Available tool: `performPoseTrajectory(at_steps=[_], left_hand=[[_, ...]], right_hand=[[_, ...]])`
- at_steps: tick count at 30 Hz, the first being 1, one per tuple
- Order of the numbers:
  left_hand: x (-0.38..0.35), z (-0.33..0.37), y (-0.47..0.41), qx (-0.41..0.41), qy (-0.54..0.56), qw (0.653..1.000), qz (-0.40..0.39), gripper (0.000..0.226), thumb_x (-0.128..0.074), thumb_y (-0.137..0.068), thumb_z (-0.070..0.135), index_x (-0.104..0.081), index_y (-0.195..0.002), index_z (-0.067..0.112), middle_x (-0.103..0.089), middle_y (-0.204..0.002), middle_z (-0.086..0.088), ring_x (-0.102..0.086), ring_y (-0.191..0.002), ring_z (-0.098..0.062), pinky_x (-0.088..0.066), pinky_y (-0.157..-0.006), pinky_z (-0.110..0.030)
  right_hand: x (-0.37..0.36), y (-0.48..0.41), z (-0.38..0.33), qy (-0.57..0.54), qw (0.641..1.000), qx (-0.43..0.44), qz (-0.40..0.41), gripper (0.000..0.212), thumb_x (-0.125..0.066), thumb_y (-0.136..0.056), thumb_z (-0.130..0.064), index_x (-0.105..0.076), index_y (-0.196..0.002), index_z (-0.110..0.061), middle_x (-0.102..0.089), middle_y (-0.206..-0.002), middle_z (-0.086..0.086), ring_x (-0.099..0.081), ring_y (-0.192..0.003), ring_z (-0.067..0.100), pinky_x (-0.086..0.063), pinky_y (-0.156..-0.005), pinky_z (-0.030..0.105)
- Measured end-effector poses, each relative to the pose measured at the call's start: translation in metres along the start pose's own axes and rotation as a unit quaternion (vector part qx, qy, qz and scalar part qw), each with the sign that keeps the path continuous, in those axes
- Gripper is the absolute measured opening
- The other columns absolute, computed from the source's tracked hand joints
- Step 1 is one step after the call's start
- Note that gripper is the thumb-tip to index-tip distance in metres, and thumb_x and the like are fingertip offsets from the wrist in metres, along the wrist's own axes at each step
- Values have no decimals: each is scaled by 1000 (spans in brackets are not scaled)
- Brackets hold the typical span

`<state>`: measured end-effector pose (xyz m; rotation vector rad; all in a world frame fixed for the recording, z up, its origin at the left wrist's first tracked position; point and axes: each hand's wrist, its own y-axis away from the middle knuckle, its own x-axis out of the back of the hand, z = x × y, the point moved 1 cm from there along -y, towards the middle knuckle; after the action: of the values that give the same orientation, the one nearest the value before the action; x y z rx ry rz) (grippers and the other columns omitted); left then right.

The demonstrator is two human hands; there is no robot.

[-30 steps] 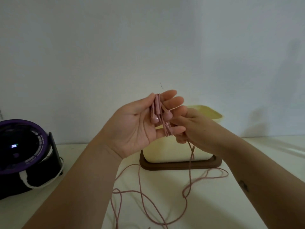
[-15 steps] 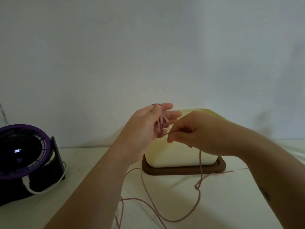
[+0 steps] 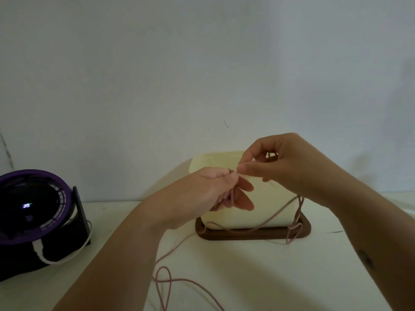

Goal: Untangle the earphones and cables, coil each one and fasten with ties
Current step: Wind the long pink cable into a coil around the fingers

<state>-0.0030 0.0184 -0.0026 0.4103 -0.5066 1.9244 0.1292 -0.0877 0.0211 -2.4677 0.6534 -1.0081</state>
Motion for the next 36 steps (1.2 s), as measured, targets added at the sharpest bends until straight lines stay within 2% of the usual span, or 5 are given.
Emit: performPoseTrajectory(at_steps=[10,22,26,30,36], left_hand=[[16,-5,12,25,159,972,-169,31,-44,-94,33,-69,-96,15,-70,-85,-6,-63,-92,-22,-50,-88,-37],[8,1,-10,-88,620,769,-129,42,-37,-94,19,-62,-117,-6,-71,-86,-10,-69,-94,-26,-44,-95,-57],[-4,6,-8,-28,586,795,-150,40,-36,-99,17,-51,-126,-9,-69,-86,-10,-67,-96,-27,-11,-115,-46],[-18,15,-1,-38,494,847,-191,41,-40,-98,17,-42,-131,-7,-67,-84,-4,-66,-95,-19,-19,-109,-47],[-20,30,-6,-76,541,837,-25,37,-31,-96,22,-58,-111,2,-69,-74,2,-69,-81,-13,-47,-87,-47]], right_hand=[[-4,-2,5,-68,995,35,-69,32,-73,-57,-53,-72,-73,-26,-51,-62,-10,-34,-56,15,-30,-57,30],[-35,-5,23,-42,999,25,8,44,-42,-97,-29,-48,-56,-12,-39,-47,-8,-32,-45,6,-29,-46,18],[-47,-2,22,-135,990,30,-11,18,-46,-73,-36,-59,-64,-28,-52,-70,10,-48,-73,26,-46,-74,52],[-38,7,12,-314,948,47,-3,14,-51,-41,-45,-64,-39,-39,-58,-44,-12,-56,-46,3,-47,-58,25],[-42,-3,35,-67,995,12,67,49,-48,-94,-2,-45,-50,-23,-42,-45,-13,-37,-44,1,-32,-48,17]])
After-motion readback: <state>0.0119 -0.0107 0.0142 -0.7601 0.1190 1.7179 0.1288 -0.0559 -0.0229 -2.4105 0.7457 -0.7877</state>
